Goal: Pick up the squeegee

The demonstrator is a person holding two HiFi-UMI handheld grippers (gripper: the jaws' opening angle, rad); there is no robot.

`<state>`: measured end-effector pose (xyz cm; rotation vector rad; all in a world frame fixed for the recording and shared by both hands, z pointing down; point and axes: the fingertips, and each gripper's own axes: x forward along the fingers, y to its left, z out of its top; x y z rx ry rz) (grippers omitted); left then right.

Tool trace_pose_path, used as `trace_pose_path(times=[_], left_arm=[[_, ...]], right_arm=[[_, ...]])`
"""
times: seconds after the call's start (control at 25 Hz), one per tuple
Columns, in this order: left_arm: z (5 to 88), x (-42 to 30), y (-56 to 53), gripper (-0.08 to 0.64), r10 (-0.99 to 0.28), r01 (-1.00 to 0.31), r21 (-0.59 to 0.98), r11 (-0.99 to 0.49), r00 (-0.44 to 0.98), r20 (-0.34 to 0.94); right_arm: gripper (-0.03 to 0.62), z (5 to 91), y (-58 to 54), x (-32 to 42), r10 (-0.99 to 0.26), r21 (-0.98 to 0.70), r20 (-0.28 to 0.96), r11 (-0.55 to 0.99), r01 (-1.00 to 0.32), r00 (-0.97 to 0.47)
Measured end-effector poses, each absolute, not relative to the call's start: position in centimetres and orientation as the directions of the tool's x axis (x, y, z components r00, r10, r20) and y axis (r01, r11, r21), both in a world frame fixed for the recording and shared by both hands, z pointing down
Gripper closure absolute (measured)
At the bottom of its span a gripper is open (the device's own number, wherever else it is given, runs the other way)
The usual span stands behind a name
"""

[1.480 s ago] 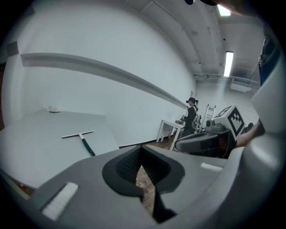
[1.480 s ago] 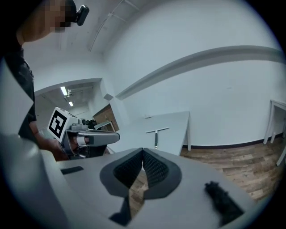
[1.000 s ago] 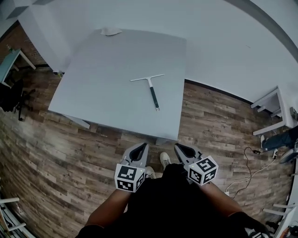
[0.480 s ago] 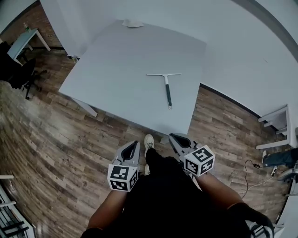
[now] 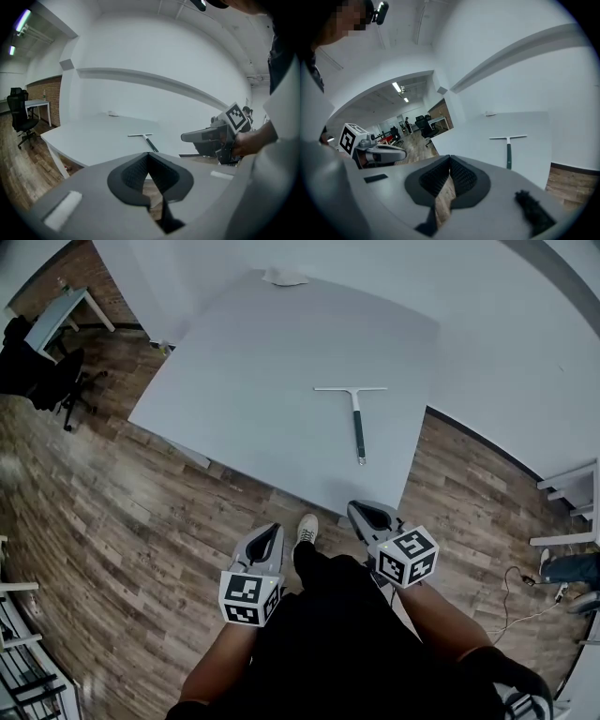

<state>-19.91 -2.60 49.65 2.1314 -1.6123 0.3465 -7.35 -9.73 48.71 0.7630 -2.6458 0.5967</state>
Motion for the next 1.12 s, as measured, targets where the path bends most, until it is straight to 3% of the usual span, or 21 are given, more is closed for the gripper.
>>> trace_pose_path(times=[1.12], left_arm=[[51.2, -23.6, -21.3, 0.554, -0.692, -0.903, 0.106, -0.417, 0.391, 0.607]], right_arm=[[0.586, 55.0, -27.1, -7.3, -0.605, -0.427, 0.425, 0.523, -0.738, -0.674]])
